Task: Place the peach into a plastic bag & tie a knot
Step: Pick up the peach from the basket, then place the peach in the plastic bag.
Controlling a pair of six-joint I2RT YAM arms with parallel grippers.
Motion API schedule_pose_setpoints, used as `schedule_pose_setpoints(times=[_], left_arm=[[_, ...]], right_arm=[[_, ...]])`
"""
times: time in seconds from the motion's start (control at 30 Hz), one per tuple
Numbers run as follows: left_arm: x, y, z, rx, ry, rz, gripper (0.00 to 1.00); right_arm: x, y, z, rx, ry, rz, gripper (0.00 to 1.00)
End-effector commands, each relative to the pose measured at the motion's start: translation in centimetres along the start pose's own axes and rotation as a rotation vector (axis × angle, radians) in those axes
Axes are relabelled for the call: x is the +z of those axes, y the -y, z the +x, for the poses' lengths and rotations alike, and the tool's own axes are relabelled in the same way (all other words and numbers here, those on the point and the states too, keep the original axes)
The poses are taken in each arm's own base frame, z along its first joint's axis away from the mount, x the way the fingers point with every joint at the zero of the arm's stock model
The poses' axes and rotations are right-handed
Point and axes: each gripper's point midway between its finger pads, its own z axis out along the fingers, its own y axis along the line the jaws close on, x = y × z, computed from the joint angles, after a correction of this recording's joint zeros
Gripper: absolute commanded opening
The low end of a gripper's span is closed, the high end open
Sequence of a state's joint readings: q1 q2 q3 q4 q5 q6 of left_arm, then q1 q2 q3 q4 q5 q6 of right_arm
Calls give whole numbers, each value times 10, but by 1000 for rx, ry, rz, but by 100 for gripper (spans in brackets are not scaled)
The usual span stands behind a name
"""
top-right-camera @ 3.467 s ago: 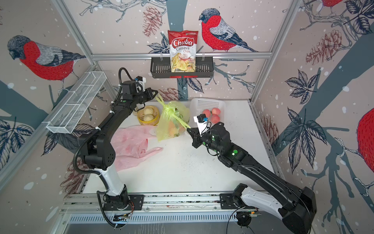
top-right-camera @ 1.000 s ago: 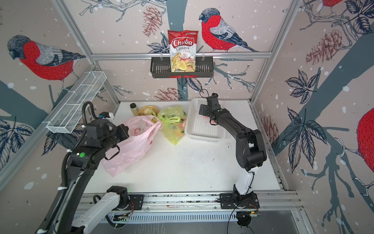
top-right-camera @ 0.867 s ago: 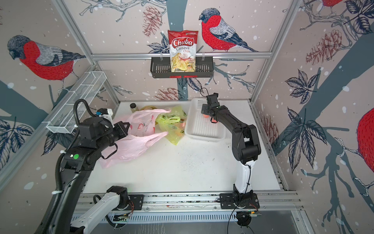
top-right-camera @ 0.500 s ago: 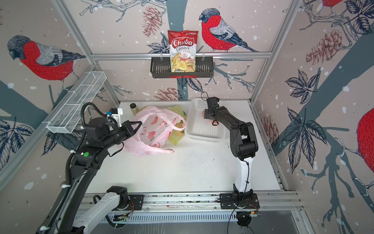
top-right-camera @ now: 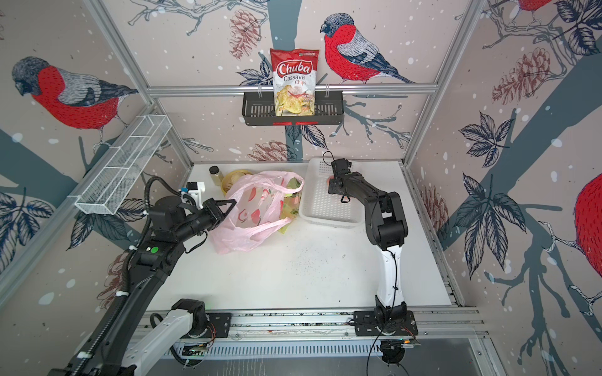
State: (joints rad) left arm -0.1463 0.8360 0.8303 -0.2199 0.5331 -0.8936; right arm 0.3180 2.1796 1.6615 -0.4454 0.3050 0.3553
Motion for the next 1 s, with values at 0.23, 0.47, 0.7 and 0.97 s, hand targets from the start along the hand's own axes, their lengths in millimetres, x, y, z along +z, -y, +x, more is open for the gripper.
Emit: schedule_pose_setpoints(times=[0.23, 0.47, 0.7, 0.97], left_arm=[[1, 9, -4, 5, 22, 49, 0], [2, 6, -6, 4, 35, 43, 0], [4, 6, -8, 5, 38, 44, 0], [6, 2, -5, 1, 30, 42, 0]], right_arm=[[2, -2, -8, 0, 32, -30, 77], [-53, -12, -10, 33, 105, -161, 58], [-148, -39, 31, -40, 132, -360, 55], [-315, -91, 93, -178, 226, -887, 53]])
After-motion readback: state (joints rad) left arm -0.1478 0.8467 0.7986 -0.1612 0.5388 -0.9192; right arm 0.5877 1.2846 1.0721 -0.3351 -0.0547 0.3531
